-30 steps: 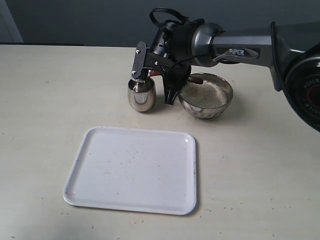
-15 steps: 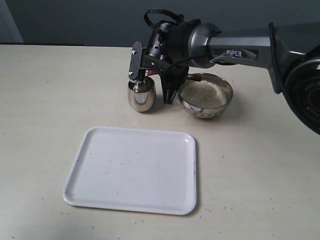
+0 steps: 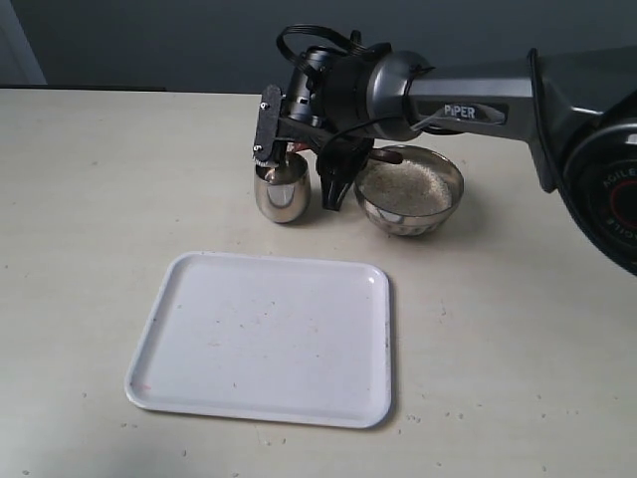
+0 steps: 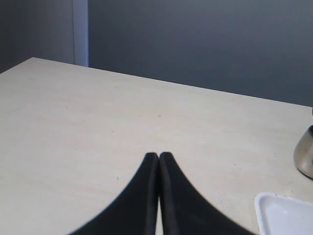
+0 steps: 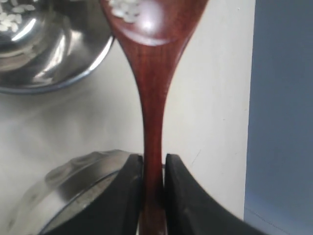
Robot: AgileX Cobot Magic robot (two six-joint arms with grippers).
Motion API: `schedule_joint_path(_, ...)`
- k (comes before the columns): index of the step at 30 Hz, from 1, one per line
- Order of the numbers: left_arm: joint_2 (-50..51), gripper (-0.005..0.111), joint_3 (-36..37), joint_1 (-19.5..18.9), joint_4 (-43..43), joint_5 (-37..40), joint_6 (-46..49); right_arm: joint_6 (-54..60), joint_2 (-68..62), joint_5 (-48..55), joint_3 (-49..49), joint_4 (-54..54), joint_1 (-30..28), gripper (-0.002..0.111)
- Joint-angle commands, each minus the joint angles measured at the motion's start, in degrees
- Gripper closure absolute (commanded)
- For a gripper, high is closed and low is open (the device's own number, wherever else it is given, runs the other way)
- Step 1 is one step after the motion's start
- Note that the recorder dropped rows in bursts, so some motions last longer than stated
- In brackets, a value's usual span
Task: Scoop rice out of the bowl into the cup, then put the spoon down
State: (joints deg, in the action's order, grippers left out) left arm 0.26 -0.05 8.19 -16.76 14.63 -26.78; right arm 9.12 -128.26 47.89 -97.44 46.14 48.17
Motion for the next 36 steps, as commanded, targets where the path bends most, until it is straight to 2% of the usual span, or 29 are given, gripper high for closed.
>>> schedule_joint_path(1,-0.26,0.106,0.05,-0.10,-0.03,-0.43,-0.01,-2.41,0.76,1.25,0.14,2.84,-0.11,0.109)
schedule_joint_path(36,-0.26,0.106,0.05,-0.10,-0.03,-0.43,-0.01,-9.12,0.76,7.64,0.14,6.50,3.17,0.109)
